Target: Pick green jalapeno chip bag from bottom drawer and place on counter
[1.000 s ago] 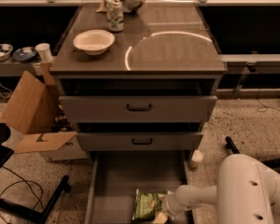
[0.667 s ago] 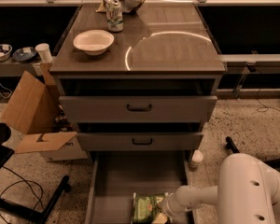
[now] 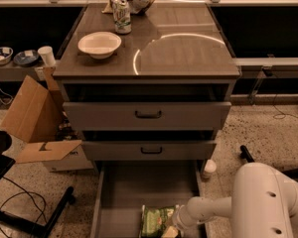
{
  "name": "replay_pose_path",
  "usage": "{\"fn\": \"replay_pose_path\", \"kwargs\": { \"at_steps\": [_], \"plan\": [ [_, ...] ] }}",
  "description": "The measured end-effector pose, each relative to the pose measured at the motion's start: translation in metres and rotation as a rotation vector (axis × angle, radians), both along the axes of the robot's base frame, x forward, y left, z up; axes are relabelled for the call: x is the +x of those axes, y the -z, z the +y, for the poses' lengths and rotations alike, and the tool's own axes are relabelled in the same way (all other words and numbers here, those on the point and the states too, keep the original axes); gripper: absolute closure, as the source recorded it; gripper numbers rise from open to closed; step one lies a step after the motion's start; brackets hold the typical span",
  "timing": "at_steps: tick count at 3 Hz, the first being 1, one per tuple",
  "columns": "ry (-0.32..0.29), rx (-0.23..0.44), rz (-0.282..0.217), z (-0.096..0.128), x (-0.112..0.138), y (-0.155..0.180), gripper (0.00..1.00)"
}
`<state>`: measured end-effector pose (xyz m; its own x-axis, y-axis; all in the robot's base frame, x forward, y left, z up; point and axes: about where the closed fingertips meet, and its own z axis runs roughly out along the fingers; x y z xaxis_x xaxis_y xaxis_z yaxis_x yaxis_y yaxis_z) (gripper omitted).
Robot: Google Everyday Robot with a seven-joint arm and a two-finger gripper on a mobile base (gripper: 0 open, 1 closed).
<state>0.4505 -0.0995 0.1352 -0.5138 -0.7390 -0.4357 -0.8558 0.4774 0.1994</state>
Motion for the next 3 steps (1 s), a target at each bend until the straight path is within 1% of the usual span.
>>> {"fn": "replay_pose_path", "kwargs": {
  "at_steps": [1, 2, 3],
  "plan": [
    [0.0, 0.0, 0.0, 0.0, 0.0, 0.0, 0.48],
    [-0.018, -0.025, -0.007, 0.002, 0.003, -0.009, 0.25],
    [-0.056, -0.082, -0.023, 0.002, 0.018, -0.034, 0.0]
  ]
}}
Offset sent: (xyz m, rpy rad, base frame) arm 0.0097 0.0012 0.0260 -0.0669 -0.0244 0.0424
